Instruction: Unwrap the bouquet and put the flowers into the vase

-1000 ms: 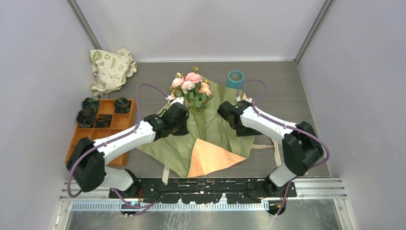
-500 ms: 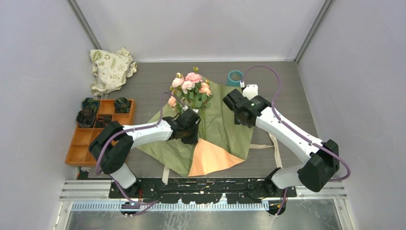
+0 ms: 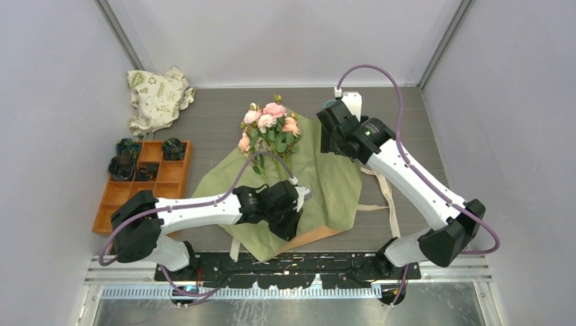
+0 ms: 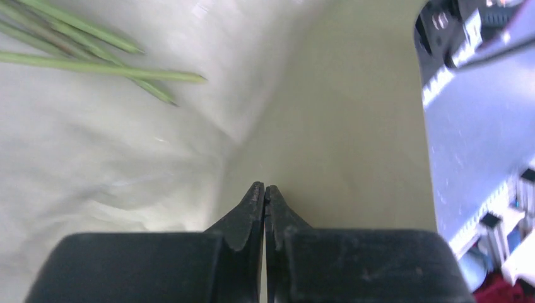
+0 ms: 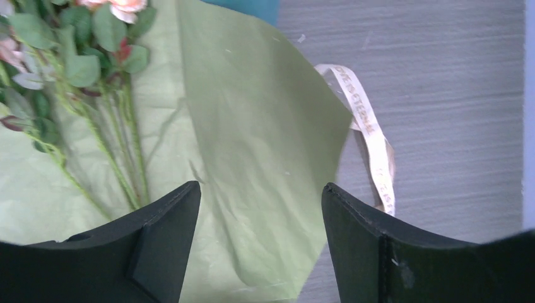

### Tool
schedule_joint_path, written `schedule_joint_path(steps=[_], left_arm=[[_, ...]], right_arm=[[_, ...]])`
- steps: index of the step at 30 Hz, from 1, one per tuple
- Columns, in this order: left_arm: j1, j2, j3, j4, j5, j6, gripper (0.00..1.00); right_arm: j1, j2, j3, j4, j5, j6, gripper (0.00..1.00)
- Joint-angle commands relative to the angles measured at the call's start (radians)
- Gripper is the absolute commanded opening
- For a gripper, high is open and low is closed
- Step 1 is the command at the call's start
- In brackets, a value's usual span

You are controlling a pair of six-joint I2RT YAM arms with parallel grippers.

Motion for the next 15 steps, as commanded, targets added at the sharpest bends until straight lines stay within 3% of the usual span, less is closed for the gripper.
schedule_joint_path(steps=[1, 5, 15], left_arm=[[-0.112, -0.082, -0.016, -0.059, 0.062, 0.032, 0.03], [-0.209, -0.101, -0.047, -0.052, 0.054, 0.001, 0.04], [-0.275, -0.06, -0.12, 0.131, 0.117, -0.104, 0.08]], right_arm=[[0.0, 0.051, 0.103, 0.057, -0.067, -0.042, 0.76], [0.0, 0.087, 0.176, 0.057, -0.104, -0.049, 0.76], [0.001, 0.148, 0.258, 0.061, -0.172, -0.062, 0.76]])
